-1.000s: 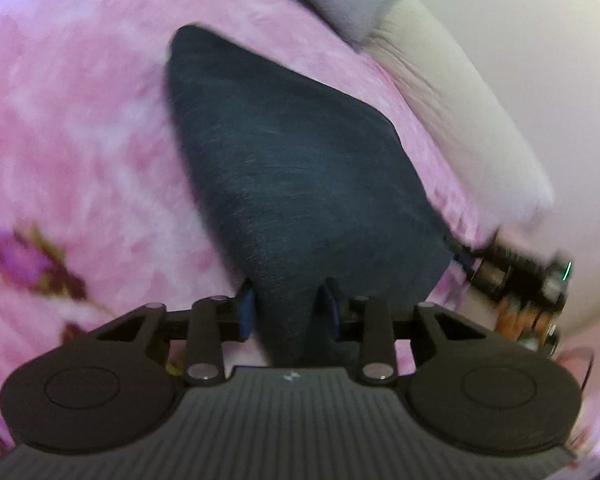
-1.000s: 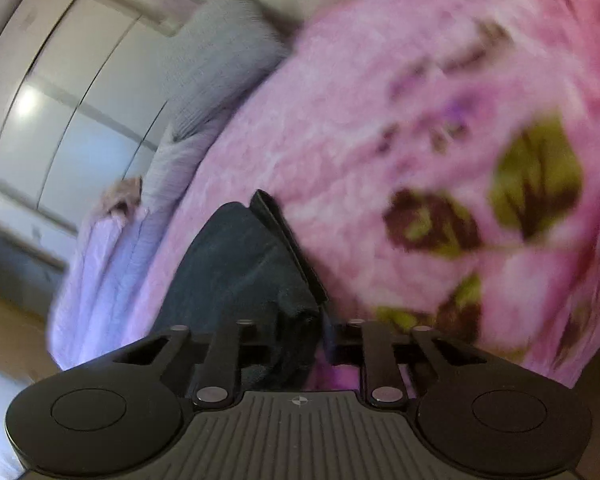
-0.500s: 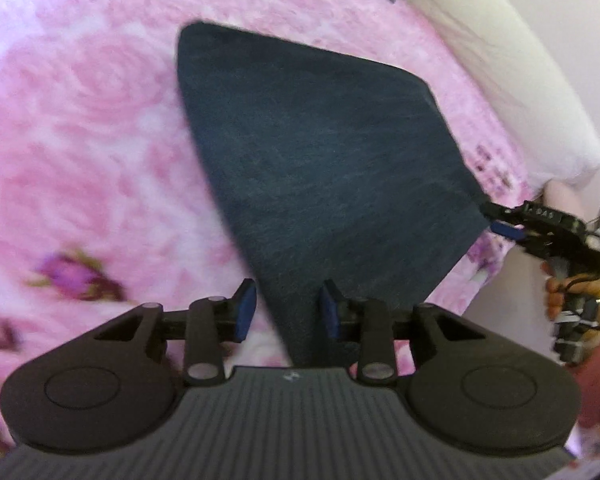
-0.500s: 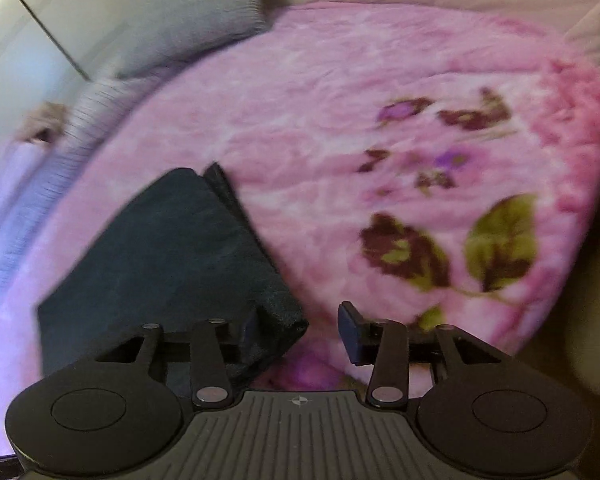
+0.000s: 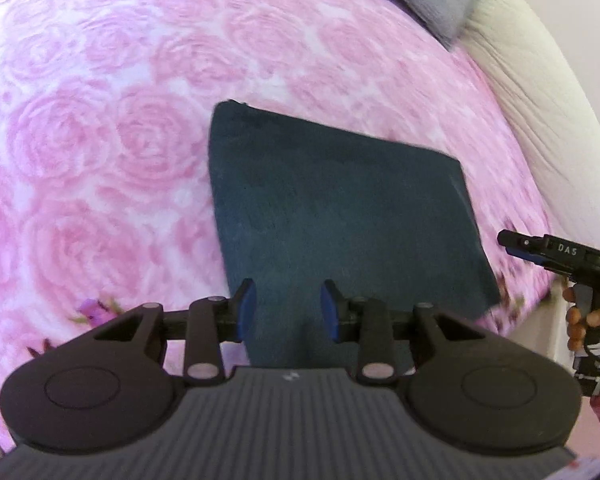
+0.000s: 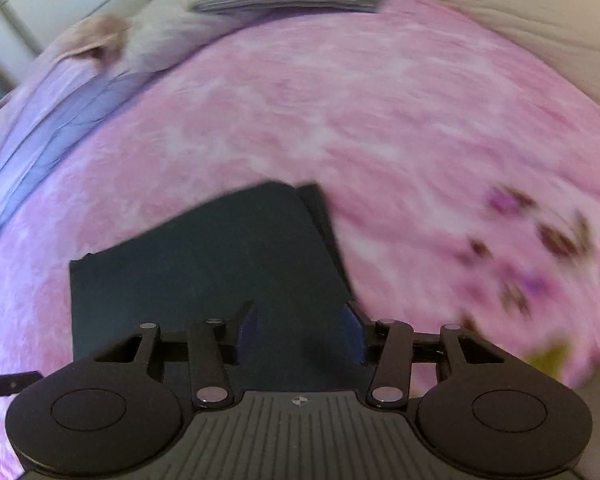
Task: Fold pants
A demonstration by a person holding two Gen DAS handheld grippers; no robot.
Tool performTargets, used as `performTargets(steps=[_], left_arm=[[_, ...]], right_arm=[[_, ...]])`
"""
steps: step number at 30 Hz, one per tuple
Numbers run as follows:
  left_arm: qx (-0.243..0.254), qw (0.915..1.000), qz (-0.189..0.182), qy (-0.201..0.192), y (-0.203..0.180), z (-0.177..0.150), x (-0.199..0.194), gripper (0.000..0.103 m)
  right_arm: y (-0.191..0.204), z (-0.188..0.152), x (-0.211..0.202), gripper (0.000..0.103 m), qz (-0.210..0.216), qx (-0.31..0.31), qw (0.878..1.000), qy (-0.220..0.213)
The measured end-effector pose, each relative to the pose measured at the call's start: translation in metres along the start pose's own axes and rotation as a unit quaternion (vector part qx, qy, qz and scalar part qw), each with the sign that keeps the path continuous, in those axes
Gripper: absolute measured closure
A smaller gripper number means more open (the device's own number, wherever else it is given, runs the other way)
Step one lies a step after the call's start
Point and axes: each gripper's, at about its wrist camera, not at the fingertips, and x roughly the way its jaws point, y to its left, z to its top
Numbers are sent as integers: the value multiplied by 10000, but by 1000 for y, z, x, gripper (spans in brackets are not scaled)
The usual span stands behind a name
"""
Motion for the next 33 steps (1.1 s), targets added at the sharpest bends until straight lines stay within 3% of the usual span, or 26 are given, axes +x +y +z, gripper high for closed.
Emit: performTargets(steps=[4, 11, 16, 17, 20, 23, 25, 30, 33], left_arm=[[-513, 9976, 395, -225, -2, 6, 16, 74], [-911, 9917, 649, -632, -7, 11, 24, 74], [-1099, 9888, 661, -759, -3, 7, 29, 74], [-1176, 9879, 650, -771, 0, 6, 31, 74], [-1362, 9853, 673, -786, 6, 3, 34, 74], [-1310, 9847, 776, -850, 6, 2, 32, 74], [-1254, 9849, 862, -823, 5, 3, 34, 74], [-1196, 9845, 1104, -654, 4, 3, 42, 74], [-1197, 9845, 1107, -649, 2, 4, 42, 74]], right_arm=[[-15, 35, 33, 58, 631, -201, 9977, 141], [-32, 73, 80, 59, 1393, -453, 9890, 209], [-58, 75, 117, 60, 2158, 63, 9738, 716], [-66, 75, 120, 64, 2307, 271, 9698, 740], [-78, 75, 116, 92, 2574, 466, 9627, 691], [-65, 75, 87, 95, 2426, -215, 9697, 199], [-60, 65, 89, 96, 1719, -699, 9826, 56], [-47, 54, 98, 95, 1187, -635, 9908, -105], [-52, 60, 99, 93, 1169, -473, 9920, 81]])
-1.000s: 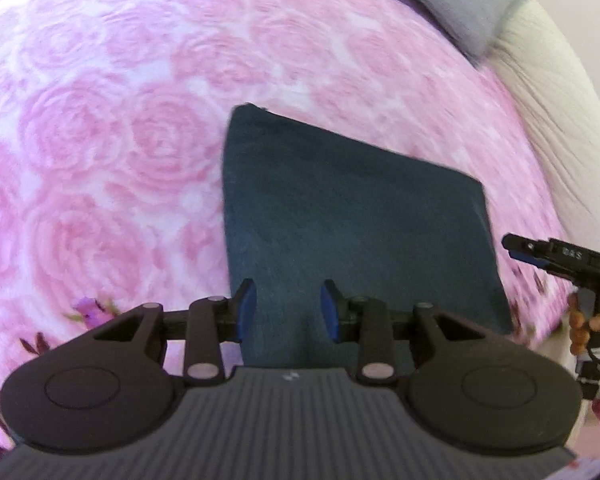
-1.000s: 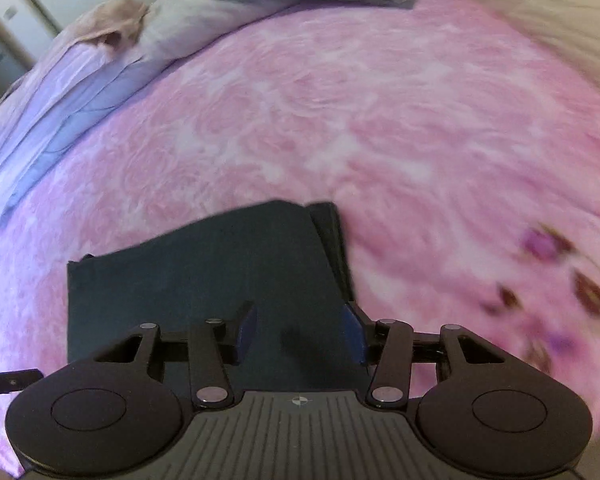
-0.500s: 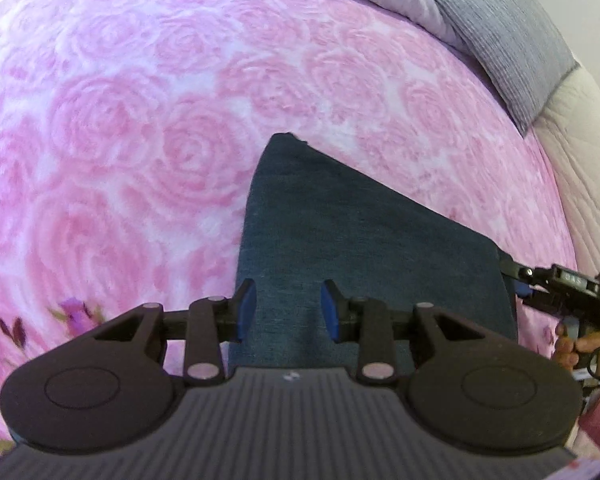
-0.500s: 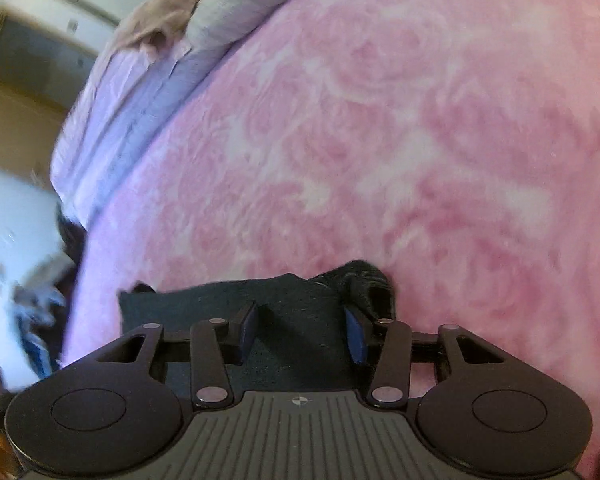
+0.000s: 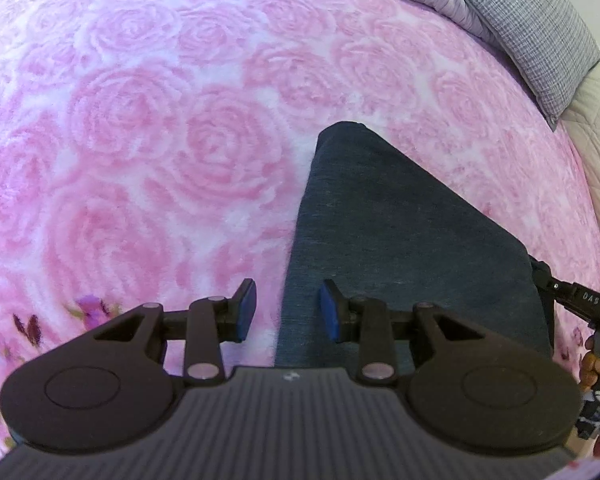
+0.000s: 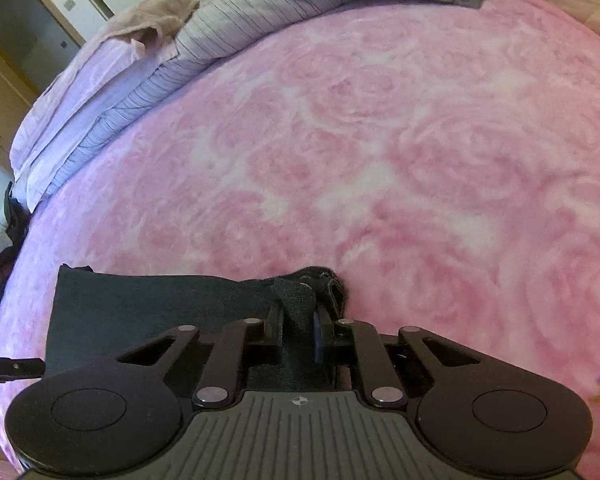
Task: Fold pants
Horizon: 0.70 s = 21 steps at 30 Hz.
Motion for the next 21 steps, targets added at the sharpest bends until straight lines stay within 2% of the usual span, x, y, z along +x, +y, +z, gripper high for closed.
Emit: performTargets(steps=[5, 16, 21], left_arm=[[16, 10000, 9, 18, -4, 0, 2, 74], [91, 10000, -9, 25, -7, -1, 4, 74], [126, 9999, 18, 71, -4, -5, 2, 72]], right_arm=[[6, 10, 1, 90, -132, -84, 9995, 268], [6, 9, 1, 87, -138, -61, 9994, 304], [6, 11, 1, 82, -73, -60, 9993, 374]])
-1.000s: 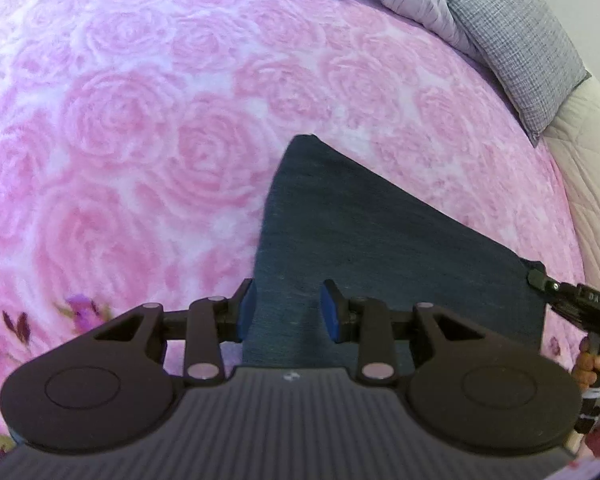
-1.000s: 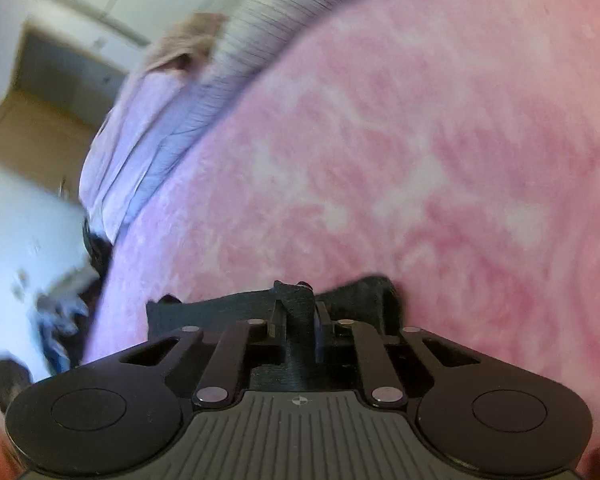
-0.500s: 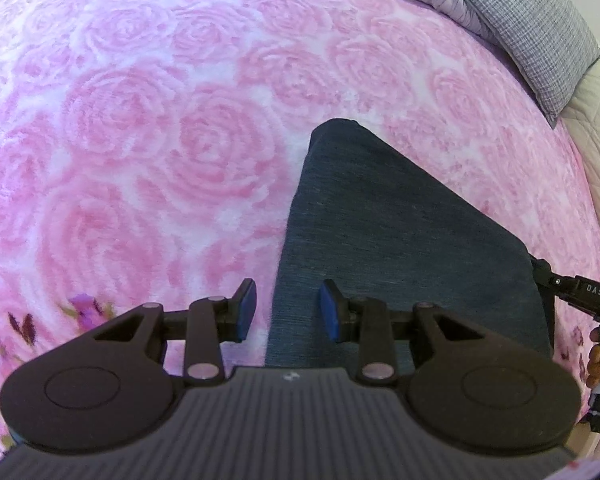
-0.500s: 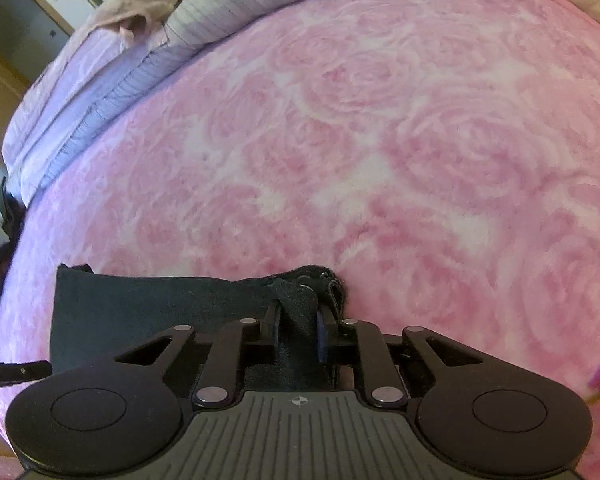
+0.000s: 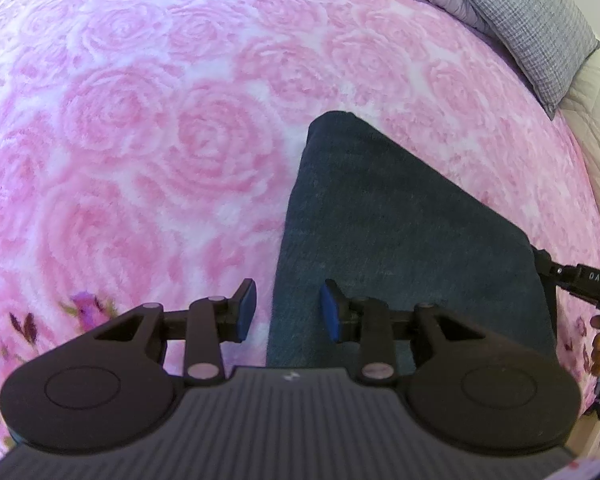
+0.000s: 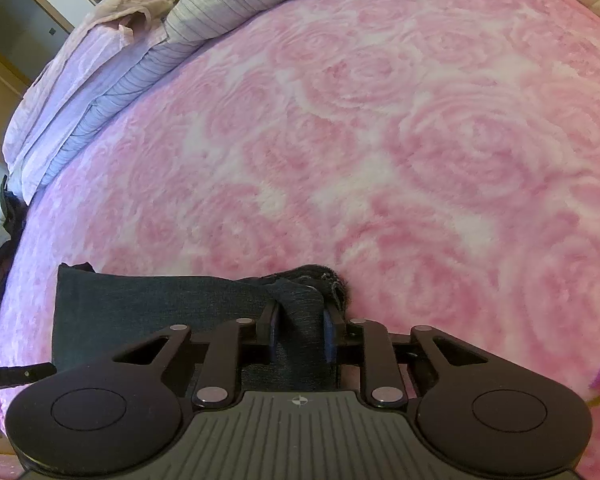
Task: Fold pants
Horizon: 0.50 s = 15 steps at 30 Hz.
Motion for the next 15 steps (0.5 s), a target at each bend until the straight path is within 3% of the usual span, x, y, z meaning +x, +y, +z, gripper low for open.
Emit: performTargets(steps=[2, 3, 5, 7, 10, 12, 15], left_arm=[[43, 10000, -3, 15, 1, -2, -3, 71], [112, 9999, -25, 13, 1, -3, -5, 66], [308, 9995, -8, 28, -3, -5, -8, 52], [528, 9986, 10, 76, -6, -7, -9, 36], [725, 9971, -52, 212, -7, -10, -6, 26], [747, 9966, -194, 270, -4, -11, -3, 20], [645, 9955, -544, 439, 4, -8, 6, 21]], right_arm=[[0, 1, -3, 75, -37, 48, 10000, 18], [0, 0, -5, 62, -124, 64, 9999, -18], [0, -5, -14, 48, -298, 92, 9995, -86], [-2, -14, -22, 46, -279, 160, 9995, -54], [-3, -33, -28, 45, -145, 204, 9995, 196], [-7, -48, -30, 44, 25, 301, 9991, 311], [-15, -60, -29, 44, 256, 549, 9973, 407]])
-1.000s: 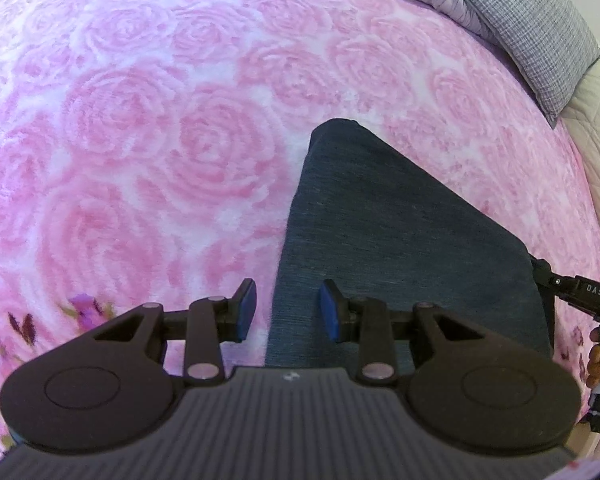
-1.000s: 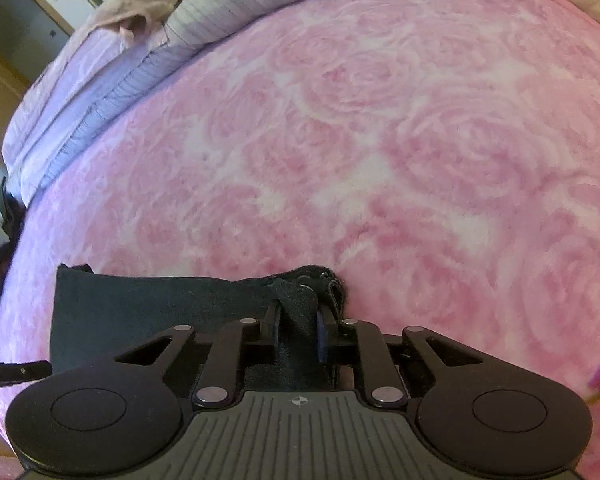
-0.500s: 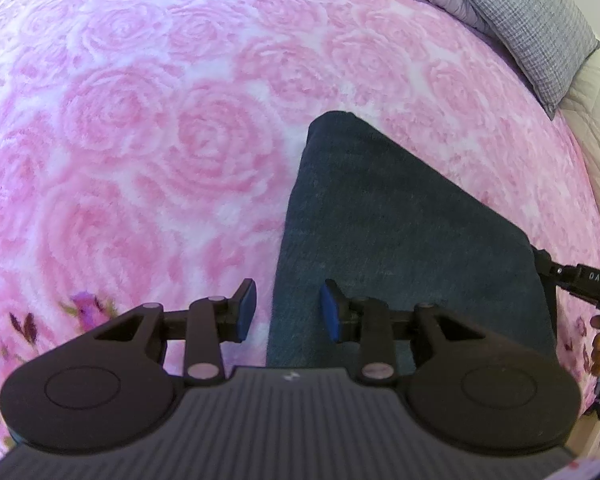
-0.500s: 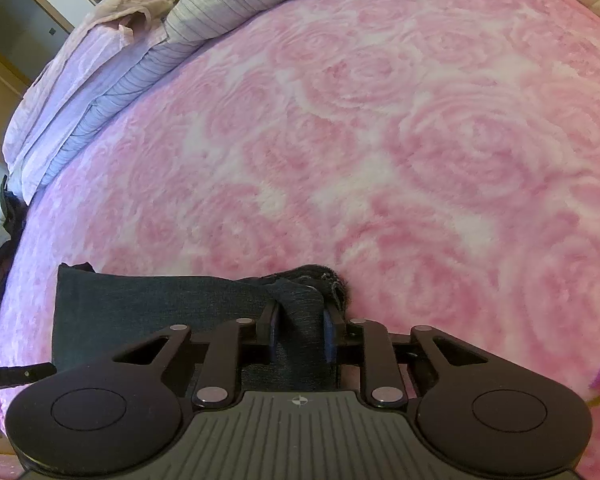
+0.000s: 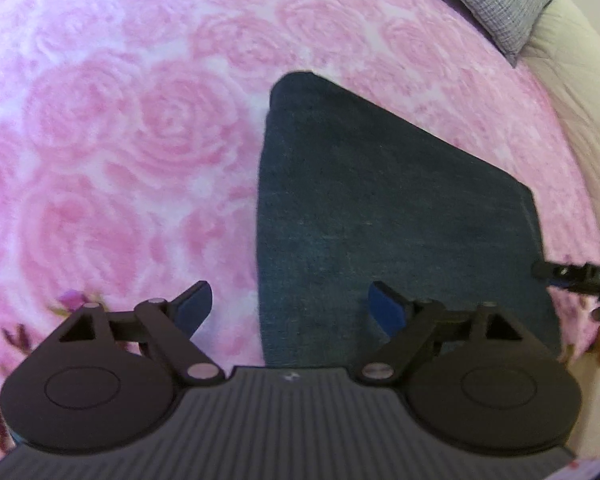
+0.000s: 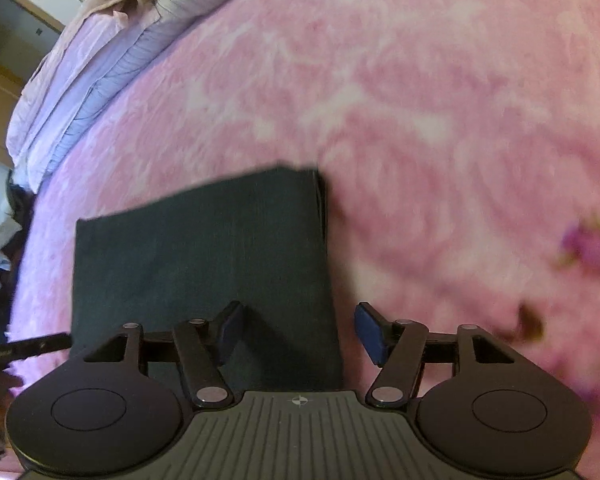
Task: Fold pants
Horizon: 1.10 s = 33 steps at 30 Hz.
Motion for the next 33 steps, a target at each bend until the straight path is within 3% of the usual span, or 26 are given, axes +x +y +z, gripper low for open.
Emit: performTargets(steps=[7, 11, 15, 17, 20, 25, 30, 33], left_arm=[[-701, 9943, -769, 253, 27, 4, 25, 34], [-674, 9928, -952, 259, 28, 8, 31, 37], [-696, 9900, -1201, 251, 34, 15, 37, 57], [-695, 9888, -1293, 275, 34, 17, 41, 58], [-647, 9868, -1457, 292, 33, 17, 44, 61], [-611, 9854, -1565, 259, 35, 14, 46, 62], [-479, 9869, -1525, 226, 31, 16, 50, 63], [-410, 9875, -1513, 177, 32, 16, 49, 74]], right_arm=[[-17, 7, 4, 43, 538, 442, 9975, -135], [-26, 15, 10, 43, 881, 672, 9937, -148], [-32, 25, 23, 43, 1225, 762, 9895, -113], [-36, 25, 24, 43, 1377, 803, 9872, -85], [-47, 20, 20, 52, 1561, 975, 9829, 22], [-54, 6, 14, 53, 1713, 989, 9801, 133], [-39, 15, 31, 53, 1690, 879, 9816, 131], [-34, 13, 31, 56, 1639, 852, 9828, 63]])
